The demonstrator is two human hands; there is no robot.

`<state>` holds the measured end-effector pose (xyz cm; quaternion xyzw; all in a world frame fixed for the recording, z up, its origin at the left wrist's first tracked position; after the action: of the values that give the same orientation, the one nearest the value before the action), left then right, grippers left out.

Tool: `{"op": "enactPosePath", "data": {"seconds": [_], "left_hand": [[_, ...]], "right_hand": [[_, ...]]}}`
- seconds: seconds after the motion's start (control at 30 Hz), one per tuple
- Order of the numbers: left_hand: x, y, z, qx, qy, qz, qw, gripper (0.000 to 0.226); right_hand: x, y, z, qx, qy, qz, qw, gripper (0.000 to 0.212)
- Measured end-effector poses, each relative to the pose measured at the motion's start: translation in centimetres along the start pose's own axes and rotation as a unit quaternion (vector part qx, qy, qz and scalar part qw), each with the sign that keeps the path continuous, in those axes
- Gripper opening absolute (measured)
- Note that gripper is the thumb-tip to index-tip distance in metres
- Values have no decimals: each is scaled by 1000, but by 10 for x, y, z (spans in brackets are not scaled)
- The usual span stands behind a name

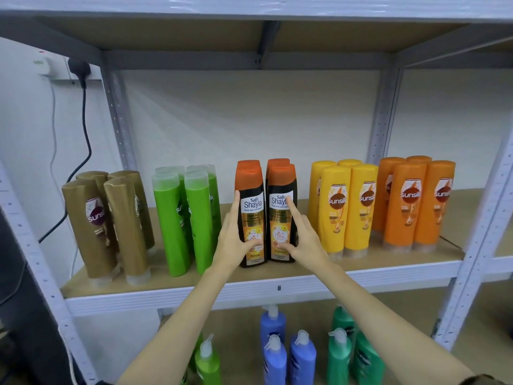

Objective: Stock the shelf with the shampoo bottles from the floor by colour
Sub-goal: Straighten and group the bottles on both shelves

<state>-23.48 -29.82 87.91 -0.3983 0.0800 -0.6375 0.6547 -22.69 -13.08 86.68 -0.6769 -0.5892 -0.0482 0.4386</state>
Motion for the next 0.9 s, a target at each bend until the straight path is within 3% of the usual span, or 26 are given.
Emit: {"op": "enactPosePath", "data": {"seconds": [0.2,0.4,0.77,0.9], "left_hand": [[3,-3,-4,-9,27,-36,999,116],[-2,2,0,6,22,-14,1000,118],[-4,1,2,22,-14,6,1000,120],[-6,2,3,22,-21,7,1000,118]], "right_hand": [[3,2,2,24,-6,-26,999,99],[-8,3,0,-5,29,-10,999,110],[1,-1,8,-6,-68,-55,996,109],[3,0,6,-1,-41,-44,998,110]]}}
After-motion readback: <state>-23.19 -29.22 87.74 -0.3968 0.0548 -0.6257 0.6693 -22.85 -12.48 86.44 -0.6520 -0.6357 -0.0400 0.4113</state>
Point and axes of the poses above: each hand's wrist, its own y-axis away from the middle knuckle, its own x-axis out of the back of the hand, z = x × y, the point moved 7 cm from there along -y, towards the middle knuckle, and after that the axes turned 3 degrees about -x, right-handed, at the moved point
